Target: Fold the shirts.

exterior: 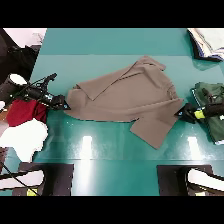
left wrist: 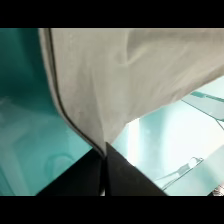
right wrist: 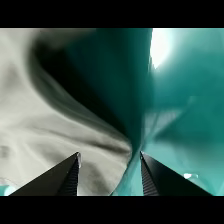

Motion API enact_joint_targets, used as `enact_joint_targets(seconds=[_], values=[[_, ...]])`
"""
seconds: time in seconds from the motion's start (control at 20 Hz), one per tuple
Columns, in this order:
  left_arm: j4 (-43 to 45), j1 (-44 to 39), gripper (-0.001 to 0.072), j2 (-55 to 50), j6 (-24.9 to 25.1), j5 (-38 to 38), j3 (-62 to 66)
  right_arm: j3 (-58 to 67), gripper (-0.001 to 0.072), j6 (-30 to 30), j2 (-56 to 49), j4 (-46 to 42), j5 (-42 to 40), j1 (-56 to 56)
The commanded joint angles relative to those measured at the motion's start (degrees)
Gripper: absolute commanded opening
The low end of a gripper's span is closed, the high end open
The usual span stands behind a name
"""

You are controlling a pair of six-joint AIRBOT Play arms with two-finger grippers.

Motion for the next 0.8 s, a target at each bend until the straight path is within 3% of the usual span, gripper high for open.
enact_joint_targets(seconds=[0.0,0.2,0.4,0.55,0.75], values=[[-0.6,0.0,0.0024,0.0,0.1,-0.1,-0.2,-3.5,0.0424,-0.2,0.1,0.0,-2.8,3.1],[-0.9,0.0,0.0024,0.3,0.0,-0.9,-0.2,-2.6,0.0019,-0.2,0.1,0.1,-3.0,5.1],[-1.2,1.2,0.0023,5.8,-6.0,-0.1,7.3,8.7,0.0016,-0.2,4.7,0.8,-0.9,5.6],[-4.1,1.2,0.0024,11.6,-8.6,0.1,22.8,24.0,0.0015,-0.1,11.8,2.0,-6.7,5.1],[-10.6,1.2,0.0024,17.0,-9.0,6.7,46.3,45.1,0.0015,-0.1,18.1,1.9,-16.0,5.1]])
